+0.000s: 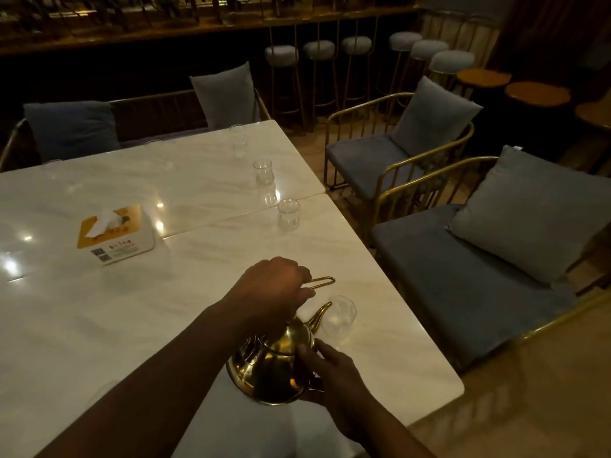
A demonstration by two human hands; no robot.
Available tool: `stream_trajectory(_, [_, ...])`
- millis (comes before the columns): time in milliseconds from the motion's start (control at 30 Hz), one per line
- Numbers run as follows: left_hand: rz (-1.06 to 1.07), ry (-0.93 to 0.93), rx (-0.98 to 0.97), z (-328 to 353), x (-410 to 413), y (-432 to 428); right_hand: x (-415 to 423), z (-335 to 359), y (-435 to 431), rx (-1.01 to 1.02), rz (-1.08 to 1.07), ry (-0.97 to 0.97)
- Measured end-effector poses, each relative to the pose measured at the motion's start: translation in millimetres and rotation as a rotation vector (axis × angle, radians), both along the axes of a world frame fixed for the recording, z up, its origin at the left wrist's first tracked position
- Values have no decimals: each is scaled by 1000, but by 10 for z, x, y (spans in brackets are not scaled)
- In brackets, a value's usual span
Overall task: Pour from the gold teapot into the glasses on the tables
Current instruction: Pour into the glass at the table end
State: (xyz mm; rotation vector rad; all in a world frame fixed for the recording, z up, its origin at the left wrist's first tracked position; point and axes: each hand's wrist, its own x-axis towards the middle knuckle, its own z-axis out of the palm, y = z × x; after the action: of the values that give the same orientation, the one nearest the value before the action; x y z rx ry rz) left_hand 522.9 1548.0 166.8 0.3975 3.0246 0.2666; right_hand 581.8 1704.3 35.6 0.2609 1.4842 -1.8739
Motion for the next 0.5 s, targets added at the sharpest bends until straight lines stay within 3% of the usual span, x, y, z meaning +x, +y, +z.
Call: stream_trajectory(500, [-29, 26, 5, 53, 52, -30, 75, 26, -48, 11, -31, -42])
